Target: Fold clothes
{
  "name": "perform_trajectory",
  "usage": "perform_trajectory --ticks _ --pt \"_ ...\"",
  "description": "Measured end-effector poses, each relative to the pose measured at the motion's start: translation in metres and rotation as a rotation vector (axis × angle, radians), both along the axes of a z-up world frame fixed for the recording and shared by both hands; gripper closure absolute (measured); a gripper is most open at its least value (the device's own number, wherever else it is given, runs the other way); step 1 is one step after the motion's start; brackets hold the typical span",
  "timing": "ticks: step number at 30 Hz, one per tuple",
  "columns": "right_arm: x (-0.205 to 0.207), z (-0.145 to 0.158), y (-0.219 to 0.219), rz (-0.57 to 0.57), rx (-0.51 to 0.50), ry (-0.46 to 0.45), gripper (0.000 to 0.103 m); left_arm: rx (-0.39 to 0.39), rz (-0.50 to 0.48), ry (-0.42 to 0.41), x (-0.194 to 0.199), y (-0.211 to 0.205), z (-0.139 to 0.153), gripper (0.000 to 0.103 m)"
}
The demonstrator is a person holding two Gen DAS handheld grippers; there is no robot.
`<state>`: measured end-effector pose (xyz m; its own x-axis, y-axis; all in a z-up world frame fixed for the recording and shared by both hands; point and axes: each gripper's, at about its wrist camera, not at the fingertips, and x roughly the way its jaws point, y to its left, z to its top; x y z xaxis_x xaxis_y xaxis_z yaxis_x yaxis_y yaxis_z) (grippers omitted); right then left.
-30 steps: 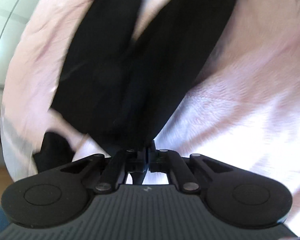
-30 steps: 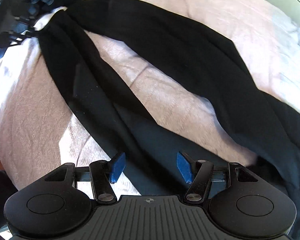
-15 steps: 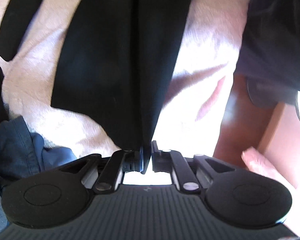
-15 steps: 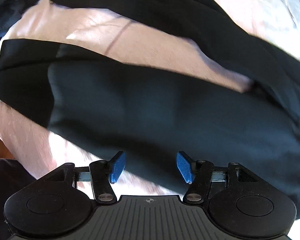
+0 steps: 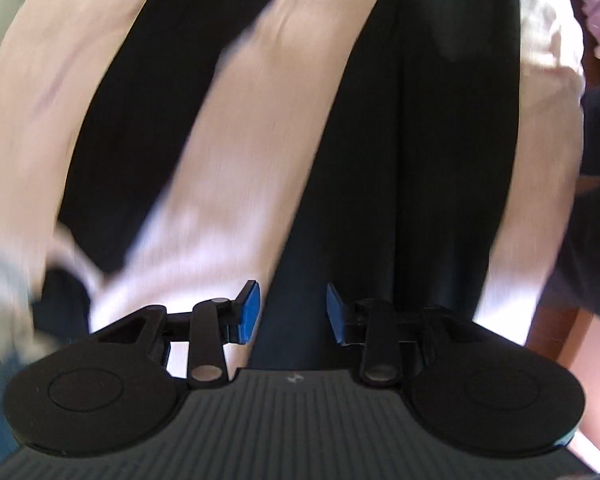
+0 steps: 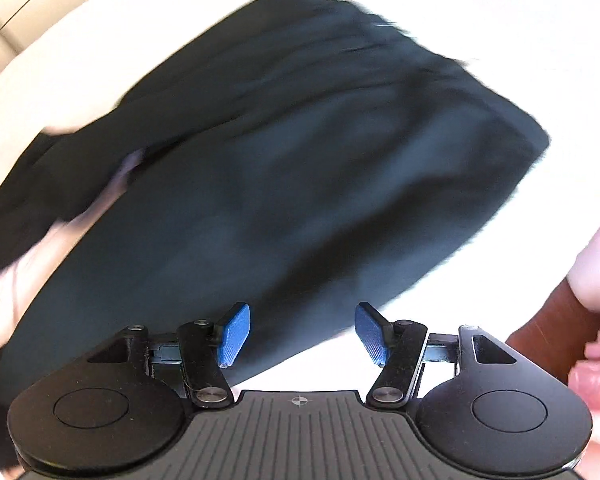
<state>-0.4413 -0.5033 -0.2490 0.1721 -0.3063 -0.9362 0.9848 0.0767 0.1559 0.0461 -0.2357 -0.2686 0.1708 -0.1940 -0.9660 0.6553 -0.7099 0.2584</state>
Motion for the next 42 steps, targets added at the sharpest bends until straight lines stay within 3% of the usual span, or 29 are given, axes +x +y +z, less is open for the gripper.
perform_trajectory --ticks 5,9,16,21,26,29,34,35,37,39,42 --pt "-0.025 0.025 -0.015 0.027 -0.054 -0.006 0.041 -0.055 -0.145 0.061 -0.051 -0.057 0.001 0.066" --pt "-0.019 0.052 -0.031 0.118 -0.117 -0.005 0.041 -0.113 -0.183 0.072 -0.065 -0.109 0.002 0.062" --pt "0.021 0.075 -0.126 0.321 -0.249 -0.002 0.041 -0.205 -0.223 0.080 -0.092 -0.196 0.000 0.057" --pt "0.037 0.053 -0.250 0.456 -0.277 -0.018 0.041 -0.211 -0.121 0.072 -0.111 -0.233 -0.015 0.054" --pt "0.044 0.005 -0.362 0.573 -0.247 -0.041 0.041 -0.192 0.014 0.063 -0.135 -0.259 -0.035 0.051" --pt "0.045 -0.029 -0.404 0.620 -0.187 -0.058 0.041 -0.174 0.021 0.055 -0.143 -0.265 -0.038 0.051" --pt "0.033 -0.058 -0.427 0.616 -0.103 -0.181 0.042 -0.143 0.034 0.042 -0.156 -0.275 -0.042 0.051" --pt "0.028 -0.060 -0.428 0.595 -0.086 -0.218 0.044 -0.137 0.036 0.040 -0.158 -0.277 -0.043 0.051" --pt "0.017 -0.057 -0.428 0.553 -0.066 -0.257 0.086 -0.125 0.041 0.035 -0.164 -0.281 -0.045 0.051" --pt "0.005 -0.045 -0.432 0.518 -0.069 -0.319 0.096 -0.116 0.049 0.030 -0.166 -0.282 -0.046 0.051" --pt "-0.017 -0.013 -0.428 0.488 -0.220 -0.310 0.098 -0.113 0.069 0.021 -0.158 -0.272 -0.046 0.051"
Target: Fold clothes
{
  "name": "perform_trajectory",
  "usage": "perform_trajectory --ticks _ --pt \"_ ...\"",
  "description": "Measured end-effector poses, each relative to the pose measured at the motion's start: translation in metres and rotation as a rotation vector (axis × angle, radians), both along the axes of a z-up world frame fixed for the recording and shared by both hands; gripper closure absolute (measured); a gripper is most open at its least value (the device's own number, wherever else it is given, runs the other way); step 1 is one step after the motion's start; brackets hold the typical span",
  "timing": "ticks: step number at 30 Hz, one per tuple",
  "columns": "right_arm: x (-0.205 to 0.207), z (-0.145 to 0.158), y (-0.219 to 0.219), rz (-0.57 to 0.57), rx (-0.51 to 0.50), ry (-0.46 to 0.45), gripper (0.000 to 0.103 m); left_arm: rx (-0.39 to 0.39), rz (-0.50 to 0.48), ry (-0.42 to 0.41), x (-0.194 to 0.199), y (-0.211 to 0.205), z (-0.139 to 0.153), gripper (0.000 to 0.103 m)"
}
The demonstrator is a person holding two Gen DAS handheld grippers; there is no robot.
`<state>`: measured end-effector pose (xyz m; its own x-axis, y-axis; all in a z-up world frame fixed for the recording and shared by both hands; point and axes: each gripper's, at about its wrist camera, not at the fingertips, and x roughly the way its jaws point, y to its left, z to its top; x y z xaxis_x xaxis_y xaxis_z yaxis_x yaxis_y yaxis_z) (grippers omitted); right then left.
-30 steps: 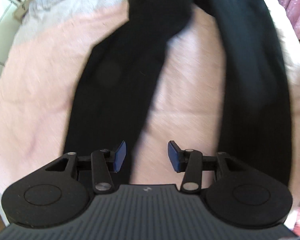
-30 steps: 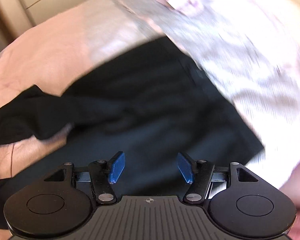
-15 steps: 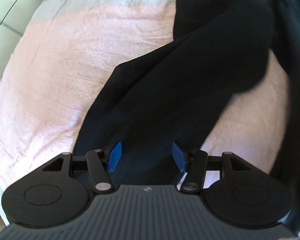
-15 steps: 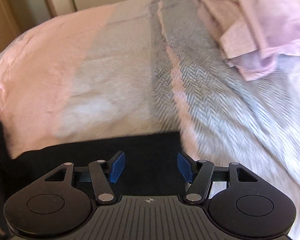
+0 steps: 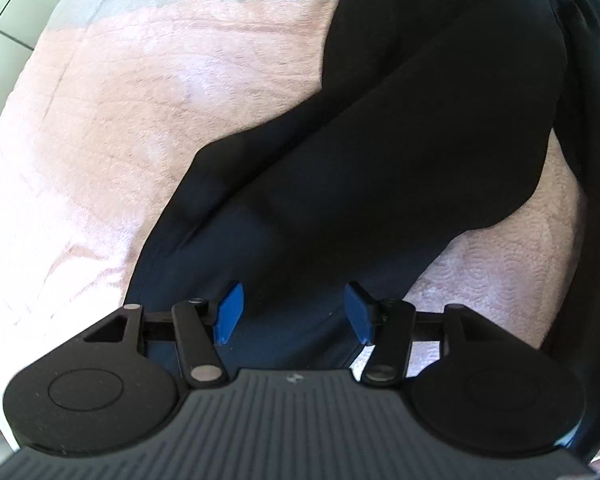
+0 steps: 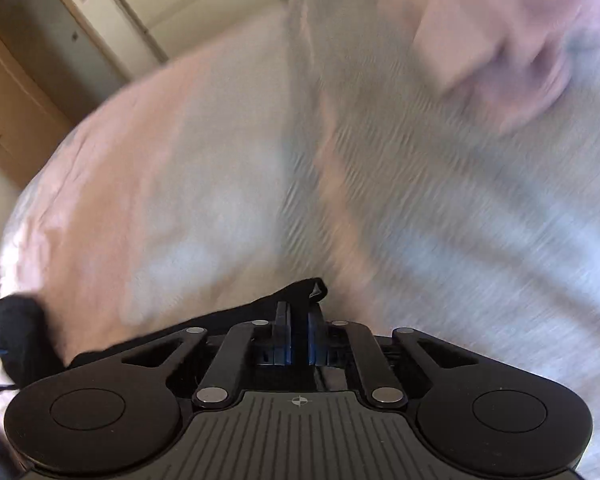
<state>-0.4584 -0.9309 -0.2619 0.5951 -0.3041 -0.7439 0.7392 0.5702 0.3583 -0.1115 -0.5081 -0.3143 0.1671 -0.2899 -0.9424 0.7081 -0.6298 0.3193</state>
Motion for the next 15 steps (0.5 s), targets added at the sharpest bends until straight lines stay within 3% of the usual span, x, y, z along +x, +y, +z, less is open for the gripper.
perform_trajectory --ticks 2,5,6,8,9,10,14,15 --pt "-0.024 0.005 0.000 -0.161 -0.050 0.007 0.098 0.002 0.014 -0.005 0.005 0.006 0.000 0.051" --pt "-0.042 -0.013 0.011 -0.300 0.013 0.009 0.098 0.006 0.036 -0.012 0.014 0.016 0.001 0.051" --pt "-0.037 -0.015 0.019 -0.295 -0.005 0.046 0.097 0.007 0.043 -0.014 0.016 0.019 0.001 0.051" --pt "-0.026 -0.012 0.033 -0.297 -0.068 0.110 0.074 0.008 0.063 -0.021 0.025 0.028 0.003 0.051" --pt "-0.019 -0.008 0.040 -0.306 -0.102 0.151 0.053 0.007 0.080 -0.028 0.032 0.037 0.005 0.050" --pt "-0.013 -0.001 0.049 -0.315 -0.146 0.187 0.043 0.005 0.098 -0.035 0.040 0.045 0.008 0.050" --pt "0.017 0.029 0.098 -0.245 -0.279 0.252 0.043 0.002 0.175 -0.068 0.083 0.087 0.011 0.049" --pt "0.026 0.033 0.115 -0.216 -0.267 0.233 0.043 0.001 0.188 -0.073 0.095 0.098 0.010 0.049"
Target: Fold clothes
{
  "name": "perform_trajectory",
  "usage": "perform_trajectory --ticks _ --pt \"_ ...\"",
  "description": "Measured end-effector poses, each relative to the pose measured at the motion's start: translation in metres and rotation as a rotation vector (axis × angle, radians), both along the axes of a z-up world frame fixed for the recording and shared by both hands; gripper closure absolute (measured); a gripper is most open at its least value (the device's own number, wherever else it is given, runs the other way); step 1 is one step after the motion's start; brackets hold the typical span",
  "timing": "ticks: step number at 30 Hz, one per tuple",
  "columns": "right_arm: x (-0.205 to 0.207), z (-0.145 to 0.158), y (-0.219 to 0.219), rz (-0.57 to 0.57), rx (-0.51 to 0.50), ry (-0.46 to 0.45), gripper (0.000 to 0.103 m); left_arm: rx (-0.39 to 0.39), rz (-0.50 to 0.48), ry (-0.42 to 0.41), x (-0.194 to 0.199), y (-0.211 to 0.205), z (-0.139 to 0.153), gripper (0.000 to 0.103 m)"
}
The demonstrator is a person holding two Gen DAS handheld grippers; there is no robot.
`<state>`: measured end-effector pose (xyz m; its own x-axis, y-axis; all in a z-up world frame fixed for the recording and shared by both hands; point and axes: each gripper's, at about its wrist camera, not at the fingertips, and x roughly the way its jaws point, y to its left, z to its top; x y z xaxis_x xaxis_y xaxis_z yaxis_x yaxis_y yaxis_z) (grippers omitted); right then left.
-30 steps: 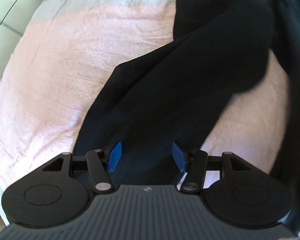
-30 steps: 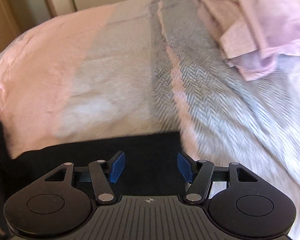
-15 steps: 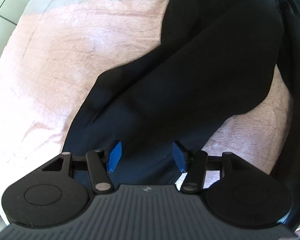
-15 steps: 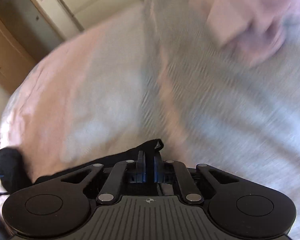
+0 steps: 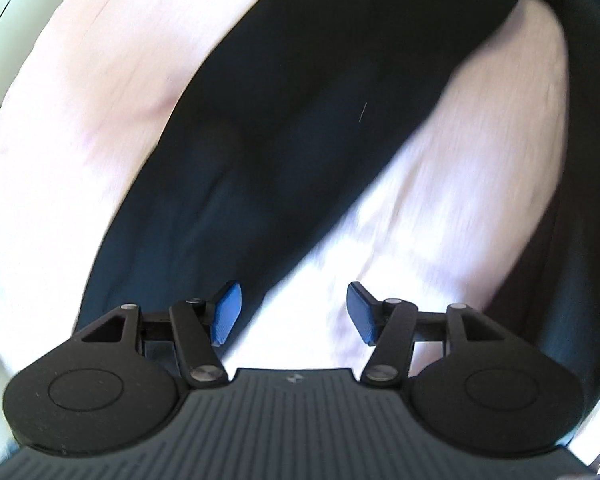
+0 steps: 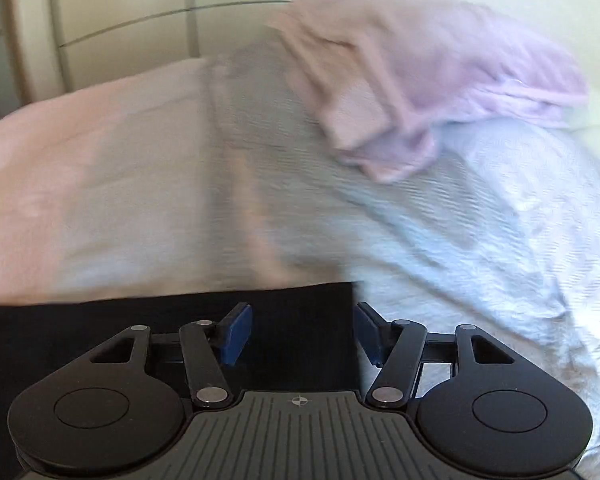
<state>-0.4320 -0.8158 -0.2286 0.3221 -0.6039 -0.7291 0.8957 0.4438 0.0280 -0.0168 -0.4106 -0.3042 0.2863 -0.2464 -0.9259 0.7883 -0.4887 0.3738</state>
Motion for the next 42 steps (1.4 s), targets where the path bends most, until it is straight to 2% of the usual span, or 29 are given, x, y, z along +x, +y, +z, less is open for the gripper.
perform_trajectory --ticks 3,7,9,13,16,17,18,19,23,27,30,33,35,38,40,42 --pt "0.029 0.008 0.055 0.074 0.049 -0.038 0.043 -0.007 0.003 -0.033 0.039 0.029 -0.009 0.049" --pt "0.074 0.003 0.134 0.121 0.128 -0.039 0.043 -0.049 -0.130 -0.152 0.090 0.059 -0.028 0.049" --pt "0.096 0.000 0.173 0.145 0.167 -0.040 0.043 -0.067 -0.221 -0.239 0.115 0.065 -0.043 0.049" --pt "0.140 -0.005 0.252 0.192 0.245 -0.042 0.043 -0.068 -0.363 -0.362 0.174 0.074 -0.076 0.050" --pt "0.165 -0.011 0.296 0.214 0.267 -0.002 0.043 -0.098 -0.416 -0.398 0.203 0.074 -0.095 0.062" --pt "0.170 -0.013 0.310 0.216 0.273 0.007 0.043 -0.104 -0.408 -0.394 0.209 0.071 -0.097 0.084" --pt "0.176 -0.015 0.324 0.217 0.279 0.016 0.043 -0.103 -0.384 -0.381 0.213 0.067 -0.098 0.097" --pt "0.180 -0.017 0.330 0.221 0.284 0.025 0.043 -0.108 -0.358 -0.367 0.216 0.066 -0.093 0.100" --pt "0.190 -0.012 0.349 0.231 0.274 0.058 0.043 -0.119 -0.249 -0.330 0.231 0.071 -0.063 0.103" --pt "0.183 -0.012 0.348 0.214 0.280 0.080 0.043 -0.033 -0.181 -0.345 0.249 0.081 -0.070 0.103" --pt "0.169 -0.010 0.349 0.153 0.304 0.079 0.043 -0.066 -0.148 -0.315 0.245 0.085 -0.058 0.099" --pt "0.143 -0.005 0.350 0.093 0.312 0.060 0.043 -0.095 -0.094 -0.219 0.224 0.090 -0.034 0.088" --pt "0.119 -0.005 0.351 0.041 0.335 0.063 0.043 -0.103 -0.079 -0.155 0.203 0.102 -0.019 0.070" --pt "0.081 -0.004 0.354 -0.030 0.367 0.074 0.043 -0.099 -0.083 -0.085 0.175 0.125 -0.004 0.065" --pt "0.061 -0.001 0.355 -0.033 0.377 0.070 0.043 -0.081 -0.082 -0.063 0.158 0.143 0.001 0.060" --pt "0.045 0.000 0.355 -0.015 0.388 0.063 0.043 -0.062 -0.040 -0.051 0.145 0.162 0.005 0.060"
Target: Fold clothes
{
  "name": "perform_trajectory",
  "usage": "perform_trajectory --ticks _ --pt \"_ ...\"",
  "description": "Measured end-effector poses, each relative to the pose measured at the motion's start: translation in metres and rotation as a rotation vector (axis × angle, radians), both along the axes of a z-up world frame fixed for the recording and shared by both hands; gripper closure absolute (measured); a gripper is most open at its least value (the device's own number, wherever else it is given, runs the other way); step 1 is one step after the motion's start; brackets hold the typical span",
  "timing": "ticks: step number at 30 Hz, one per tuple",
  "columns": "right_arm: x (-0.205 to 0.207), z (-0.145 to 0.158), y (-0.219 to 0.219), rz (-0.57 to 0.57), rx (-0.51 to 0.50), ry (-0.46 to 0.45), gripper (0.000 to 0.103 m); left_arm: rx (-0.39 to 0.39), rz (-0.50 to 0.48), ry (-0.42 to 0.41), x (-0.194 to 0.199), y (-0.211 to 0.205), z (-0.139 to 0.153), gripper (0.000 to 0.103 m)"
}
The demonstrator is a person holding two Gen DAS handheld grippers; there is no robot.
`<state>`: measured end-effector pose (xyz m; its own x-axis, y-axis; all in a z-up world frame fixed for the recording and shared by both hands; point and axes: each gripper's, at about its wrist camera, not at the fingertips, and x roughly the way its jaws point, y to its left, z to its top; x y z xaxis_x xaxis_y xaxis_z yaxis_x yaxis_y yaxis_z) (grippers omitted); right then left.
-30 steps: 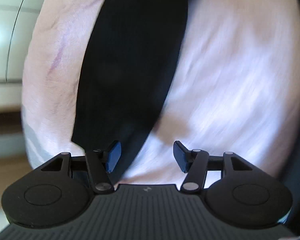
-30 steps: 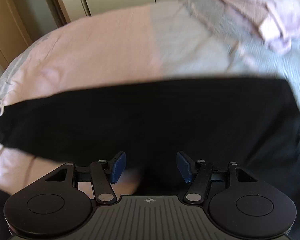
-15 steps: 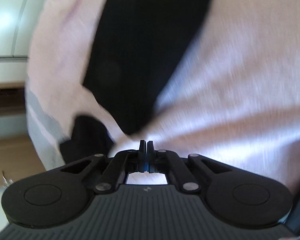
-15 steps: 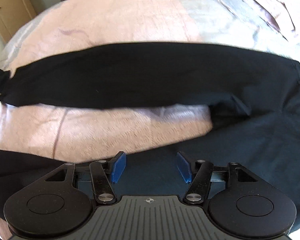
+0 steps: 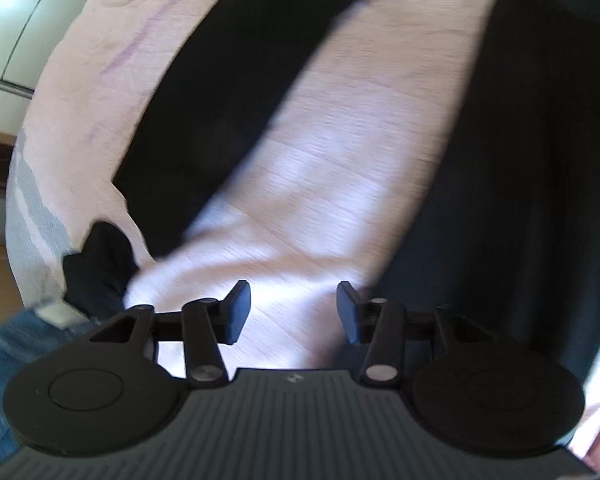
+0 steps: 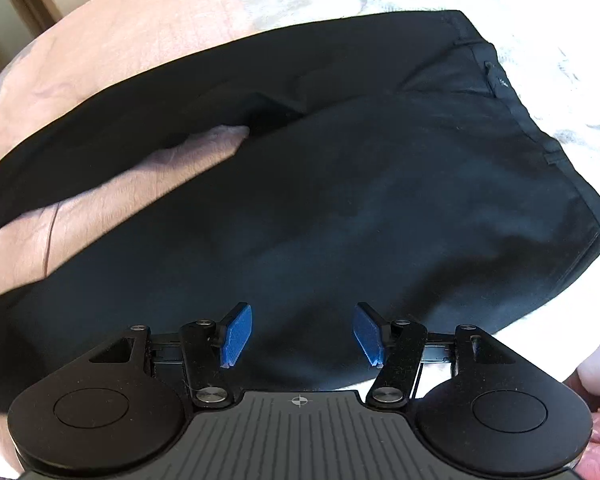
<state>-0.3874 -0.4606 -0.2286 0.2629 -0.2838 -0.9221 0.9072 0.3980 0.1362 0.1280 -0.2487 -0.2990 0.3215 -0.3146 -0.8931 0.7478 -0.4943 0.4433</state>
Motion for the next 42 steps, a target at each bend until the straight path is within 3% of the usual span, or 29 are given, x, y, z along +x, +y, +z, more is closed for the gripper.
perform_trajectory --ticks 3,7,11,16,18,20,25,28,30,32,37,40,42 --pt "-0.004 -0.002 0.001 0.093 0.022 -0.020 0.043 0.023 0.099 0.022 -0.006 0.019 0.006 0.060" --pt "0.011 -0.003 0.014 0.252 0.038 -0.060 0.043 0.036 0.132 0.002 -0.002 0.040 0.009 0.059" --pt "0.032 -0.001 0.037 0.317 0.028 -0.077 0.043 0.040 0.039 0.000 0.007 0.051 0.000 0.057" --pt "0.056 -0.003 0.070 0.266 0.017 -0.070 0.043 0.081 -0.151 0.052 0.022 0.043 -0.035 0.058" --pt "0.066 -0.005 0.085 0.247 0.008 -0.055 0.043 0.103 -0.176 0.106 0.029 0.040 -0.045 0.088" --pt "0.074 -0.007 0.097 0.227 0.001 -0.043 0.043 0.096 -0.180 0.144 0.036 0.037 -0.045 0.103" --pt "0.095 -0.006 0.118 0.213 -0.008 -0.042 0.043 -0.045 0.046 0.136 0.088 0.022 -0.020 0.103" --pt "0.112 -0.007 0.128 0.245 -0.001 -0.046 0.043 -0.041 0.054 0.150 0.098 0.026 -0.011 0.103" --pt "0.121 -0.009 0.134 0.276 0.006 -0.046 0.043 -0.035 0.014 0.176 0.092 0.037 -0.003 0.097" --pt "0.128 -0.011 0.140 0.317 0.015 -0.044 0.043 -0.032 -0.019 0.226 0.084 0.055 0.008 0.073" --pt "0.135 -0.023 0.155 0.427 -0.002 0.060 0.043 0.001 -0.163 0.319 0.044 0.119 0.022 0.059" --pt "0.125 -0.028 0.154 0.435 -0.015 0.099 0.043 -0.013 -0.287 0.254 0.011 0.149 0.007 0.058" --pt "0.105 -0.030 0.139 0.310 0.015 0.062 0.043 -0.033 -0.350 0.176 -0.007 0.160 -0.008 0.059"
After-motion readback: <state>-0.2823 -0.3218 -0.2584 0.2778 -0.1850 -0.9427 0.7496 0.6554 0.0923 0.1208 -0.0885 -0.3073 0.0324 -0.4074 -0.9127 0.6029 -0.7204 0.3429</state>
